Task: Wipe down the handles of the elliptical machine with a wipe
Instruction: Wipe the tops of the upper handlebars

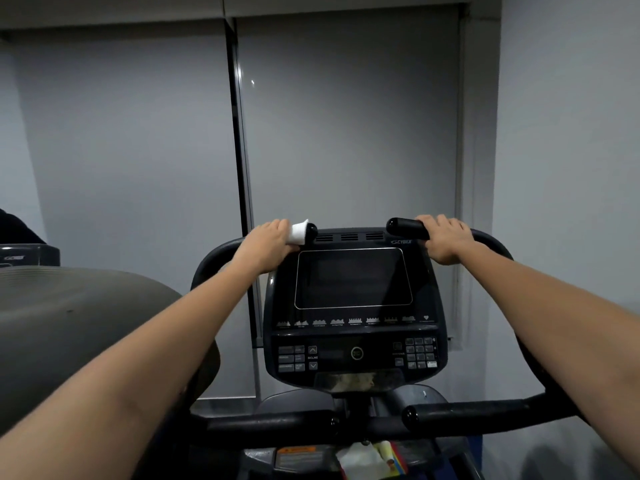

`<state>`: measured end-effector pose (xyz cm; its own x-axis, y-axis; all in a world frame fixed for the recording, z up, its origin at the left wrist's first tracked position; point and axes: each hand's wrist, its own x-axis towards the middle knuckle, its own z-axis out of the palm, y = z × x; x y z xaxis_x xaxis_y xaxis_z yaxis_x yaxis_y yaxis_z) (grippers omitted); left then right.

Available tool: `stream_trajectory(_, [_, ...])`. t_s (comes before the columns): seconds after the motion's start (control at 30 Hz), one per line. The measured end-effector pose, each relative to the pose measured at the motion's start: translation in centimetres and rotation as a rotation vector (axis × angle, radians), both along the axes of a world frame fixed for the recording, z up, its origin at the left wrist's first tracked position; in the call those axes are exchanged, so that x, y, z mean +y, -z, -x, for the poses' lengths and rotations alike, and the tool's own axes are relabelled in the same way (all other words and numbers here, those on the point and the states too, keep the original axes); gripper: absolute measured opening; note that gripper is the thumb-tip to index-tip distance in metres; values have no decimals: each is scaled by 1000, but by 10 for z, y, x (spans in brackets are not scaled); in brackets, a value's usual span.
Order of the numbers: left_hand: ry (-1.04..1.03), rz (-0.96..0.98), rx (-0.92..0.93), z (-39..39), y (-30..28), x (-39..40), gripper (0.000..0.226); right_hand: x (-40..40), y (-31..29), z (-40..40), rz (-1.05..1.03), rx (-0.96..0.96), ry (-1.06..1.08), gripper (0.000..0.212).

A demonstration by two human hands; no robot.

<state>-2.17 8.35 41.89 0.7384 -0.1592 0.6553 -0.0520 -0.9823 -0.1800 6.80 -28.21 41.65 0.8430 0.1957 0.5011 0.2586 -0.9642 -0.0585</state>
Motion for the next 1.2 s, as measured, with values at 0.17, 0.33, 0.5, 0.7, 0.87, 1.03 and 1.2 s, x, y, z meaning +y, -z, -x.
stream_trajectory(0.17, [-69, 77, 38, 24, 11, 56, 38, 1, 1, 1, -3, -3, -3, 56])
stream_trajectory(0.33, [-138, 140, 44, 27, 4, 38, 67, 7, 0, 1, -1, 5, 36, 58])
stream_trajectory(0.5, [-66, 122, 81, -4, -9, -27, 61, 5, -1, 4, -4, 9, 30, 59])
stream_trajectory(0.7, [-56, 284, 89, 2, -9, -19, 67, 1, -1, 9, -5, 7, -5, 57])
stream_trajectory(0.87, [-256, 414, 109, 33, 2, 53, 63, 0, 1, 8, -9, -14, -11, 60])
stream_trajectory(1.03, [-295, 631, 255, 44, -11, 63, 59, 6, 4, 2, 5, -46, 30, 61])
stream_trajectory(1.2, [-248, 344, 167, 0, -25, -8, 35, 7, 2, -2, 14, -32, 57, 62])
